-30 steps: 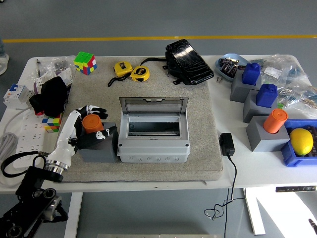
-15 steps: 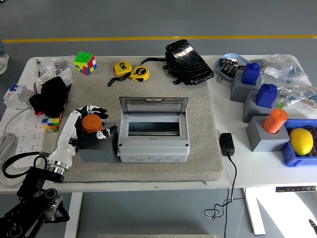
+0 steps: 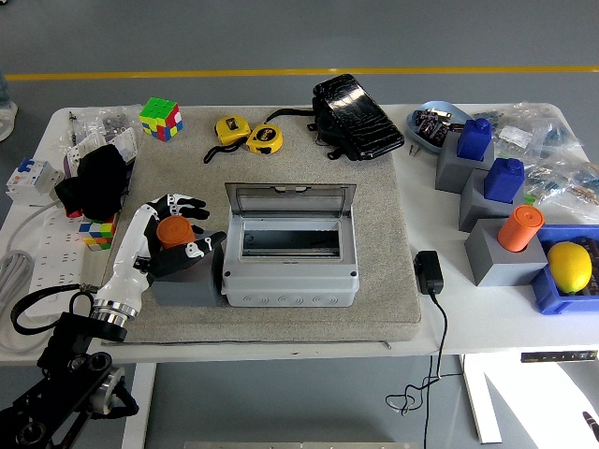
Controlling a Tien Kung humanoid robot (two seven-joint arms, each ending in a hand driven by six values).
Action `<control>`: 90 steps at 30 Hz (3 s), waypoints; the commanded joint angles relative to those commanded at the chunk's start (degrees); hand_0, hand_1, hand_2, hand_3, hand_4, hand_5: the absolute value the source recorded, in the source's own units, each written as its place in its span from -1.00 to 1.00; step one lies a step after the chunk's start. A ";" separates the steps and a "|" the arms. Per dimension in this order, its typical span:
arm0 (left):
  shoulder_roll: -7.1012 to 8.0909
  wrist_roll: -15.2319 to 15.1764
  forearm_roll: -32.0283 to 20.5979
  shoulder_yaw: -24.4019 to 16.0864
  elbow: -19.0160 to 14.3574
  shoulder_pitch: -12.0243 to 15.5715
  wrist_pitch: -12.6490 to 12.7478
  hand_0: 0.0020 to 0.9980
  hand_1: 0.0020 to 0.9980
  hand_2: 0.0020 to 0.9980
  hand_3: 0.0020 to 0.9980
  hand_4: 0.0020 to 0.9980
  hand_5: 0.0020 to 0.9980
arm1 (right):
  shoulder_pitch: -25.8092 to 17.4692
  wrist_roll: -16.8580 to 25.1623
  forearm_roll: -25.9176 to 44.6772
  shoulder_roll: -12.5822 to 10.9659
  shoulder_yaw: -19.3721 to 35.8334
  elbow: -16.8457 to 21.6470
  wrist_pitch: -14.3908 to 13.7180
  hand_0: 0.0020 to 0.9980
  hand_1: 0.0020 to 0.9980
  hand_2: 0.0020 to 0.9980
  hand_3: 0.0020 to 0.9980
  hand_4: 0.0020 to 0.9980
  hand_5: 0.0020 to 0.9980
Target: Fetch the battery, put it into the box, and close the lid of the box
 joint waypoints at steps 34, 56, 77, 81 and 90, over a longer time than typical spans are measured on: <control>-0.45 0.19 2.37 1.20 0.76 0.15 2.72 -0.72 -0.59 -0.48 -0.31 0.96 -0.85 | -0.10 0.11 0.12 -0.11 -0.21 0.00 0.04 0.75 0.64 0.58 0.68 1.00 1.00; -0.53 -1.10 0.55 1.68 0.85 -0.27 4.39 -0.97 -0.90 -0.74 -0.65 0.90 -0.71 | -0.02 0.11 0.29 -0.11 -0.13 0.00 -0.03 0.75 0.64 0.58 0.68 1.00 1.00; -0.48 -1.73 -0.95 1.66 0.95 -0.63 5.56 -0.96 -0.99 -0.81 -0.80 0.87 -0.56 | 0.10 0.18 0.41 -0.10 -0.07 0.00 -0.02 0.75 0.64 0.58 0.68 1.00 1.00; -0.54 -1.92 -1.17 1.59 0.99 -0.67 5.76 -0.97 -1.00 -0.81 -0.84 0.87 -0.52 | 0.14 0.16 0.26 -0.10 0.03 0.00 -0.03 0.75 0.64 0.58 0.68 1.00 1.00; -0.41 -1.66 -0.84 1.22 0.72 -0.38 5.93 -0.97 -1.00 -0.82 -0.87 0.84 -0.50 | -0.08 0.12 0.08 -0.20 0.00 0.00 -0.06 0.75 0.64 0.58 0.68 1.00 1.00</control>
